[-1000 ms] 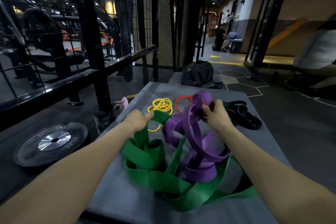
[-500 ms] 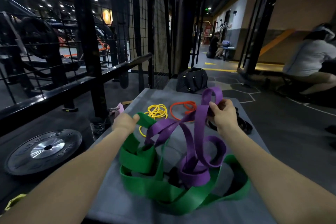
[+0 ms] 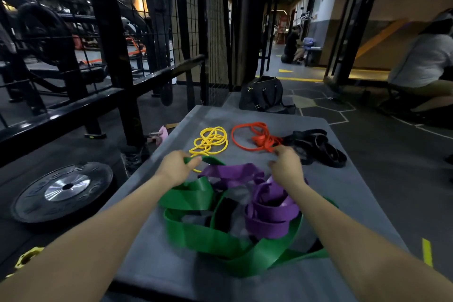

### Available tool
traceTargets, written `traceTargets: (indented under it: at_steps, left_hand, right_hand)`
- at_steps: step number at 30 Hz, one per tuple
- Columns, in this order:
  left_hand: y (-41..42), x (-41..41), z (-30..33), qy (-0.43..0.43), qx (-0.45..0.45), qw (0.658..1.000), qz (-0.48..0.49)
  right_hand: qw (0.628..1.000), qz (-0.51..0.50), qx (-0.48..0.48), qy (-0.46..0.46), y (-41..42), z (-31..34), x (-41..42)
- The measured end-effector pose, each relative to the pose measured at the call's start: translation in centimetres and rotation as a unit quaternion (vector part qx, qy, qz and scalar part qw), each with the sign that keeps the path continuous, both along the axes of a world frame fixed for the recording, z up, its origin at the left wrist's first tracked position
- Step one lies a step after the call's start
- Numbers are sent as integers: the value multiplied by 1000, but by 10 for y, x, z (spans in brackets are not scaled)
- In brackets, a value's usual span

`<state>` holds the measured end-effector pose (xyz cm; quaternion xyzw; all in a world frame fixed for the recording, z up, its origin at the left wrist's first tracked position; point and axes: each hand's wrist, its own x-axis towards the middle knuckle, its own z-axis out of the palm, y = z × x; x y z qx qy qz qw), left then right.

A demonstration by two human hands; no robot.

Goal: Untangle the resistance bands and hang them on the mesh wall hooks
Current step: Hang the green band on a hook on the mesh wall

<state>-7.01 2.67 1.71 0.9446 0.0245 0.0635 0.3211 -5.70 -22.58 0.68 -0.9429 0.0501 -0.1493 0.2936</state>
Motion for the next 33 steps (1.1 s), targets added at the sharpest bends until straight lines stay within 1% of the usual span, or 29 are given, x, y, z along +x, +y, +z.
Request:
traceTargets:
  at_steps: [1,3,5,7,9,11,15,18,20,22,24,27,30,31,33]
  left_hand:
    - [2,0,0,-4,-3,1000,-2]
    - [5,2,1,-7,-12,1000,-6]
    - [8,1,1,-7,-21,1000,-14]
    - [11,1,0,-11,-24,999,-26]
    - [14,2,-1,-16,-23,999,-30]
    - [15,5,-2,-11,-34,999,-24]
    - [16,11,-7,-6,-76,996,41]
    - [12,12,-4,-8,-96,990,100]
    - [7,12,-1,-9,-109,986,123]
    - [2,12,-2,-8,-121,982,145]
    - [-2,15,-6,-3,-130,978,162]
    - [-13,15,-10,19,-138,978,153]
    - [-40,7,-11,17,-121,989,79]
    - [-48,5,-11,11,-115,991,67]
    - [-55,3,-7,-2,-108,992,67]
  right_hand:
    - [998,57,-13,2,12,2,2]
    - [985,153,-61,44,38,0,4]
    - [968,204,-118,89,55,-12,7]
    - [950,206,-210,103,60,-29,9]
    - [932,187,-304,71,59,-41,7]
    - [931,168,-320,48,57,-45,3]
    - [938,205,-279,4,48,-31,3]
    - [953,243,-174,-40,36,-12,0]
    - [963,241,-108,-61,26,-1,-5]
    - [967,236,-66,-74,18,7,-12]
    - [967,233,-47,-85,11,14,-18]
    - [972,222,21,-79,4,24,-22]
    - [970,214,91,-69,4,37,-22]
    - [968,217,101,-69,5,40,-21]
    - [971,209,92,-67,1,40,-19]
